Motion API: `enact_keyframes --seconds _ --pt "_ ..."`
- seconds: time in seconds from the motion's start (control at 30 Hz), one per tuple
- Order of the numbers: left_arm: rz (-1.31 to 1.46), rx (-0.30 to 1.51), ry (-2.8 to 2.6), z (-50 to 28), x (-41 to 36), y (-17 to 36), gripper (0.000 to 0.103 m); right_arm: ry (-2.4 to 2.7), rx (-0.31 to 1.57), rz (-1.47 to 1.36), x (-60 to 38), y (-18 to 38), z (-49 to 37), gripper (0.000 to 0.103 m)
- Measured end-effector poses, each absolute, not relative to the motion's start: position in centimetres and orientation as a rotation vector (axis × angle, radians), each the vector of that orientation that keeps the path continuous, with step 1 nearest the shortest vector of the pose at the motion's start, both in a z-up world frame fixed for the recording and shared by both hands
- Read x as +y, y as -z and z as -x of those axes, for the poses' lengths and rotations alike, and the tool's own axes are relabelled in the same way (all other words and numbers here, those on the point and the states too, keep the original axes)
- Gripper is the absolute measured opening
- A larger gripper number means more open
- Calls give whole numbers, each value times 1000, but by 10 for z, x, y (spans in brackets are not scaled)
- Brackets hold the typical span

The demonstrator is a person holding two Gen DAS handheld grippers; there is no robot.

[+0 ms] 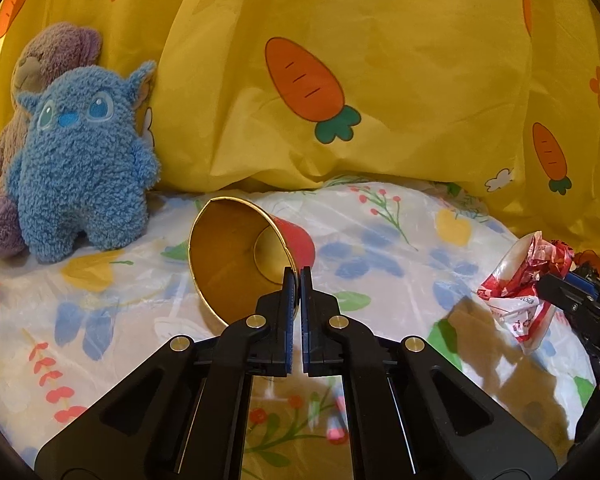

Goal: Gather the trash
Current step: 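Grasp the red paper cup by its rim with the left tool while the right tool holds the wrapper, then carry the red paper cup and red wrapper over the black trash bag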

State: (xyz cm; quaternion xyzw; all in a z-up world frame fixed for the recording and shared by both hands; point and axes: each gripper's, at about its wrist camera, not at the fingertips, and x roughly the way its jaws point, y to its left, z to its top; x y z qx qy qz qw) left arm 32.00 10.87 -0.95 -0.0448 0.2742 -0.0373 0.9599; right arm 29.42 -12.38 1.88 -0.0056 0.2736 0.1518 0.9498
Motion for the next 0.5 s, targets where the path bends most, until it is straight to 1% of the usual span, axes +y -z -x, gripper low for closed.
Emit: enact_keyframes --seconds 0.27,0.5 --pt "-17 430 211 -261 38 -45 2 -256 505 -17 -167 -40 -242 26" --pt "-100 382 428 -205 -63 -62 2 -132 465 -43 -229 -54 -187 26"
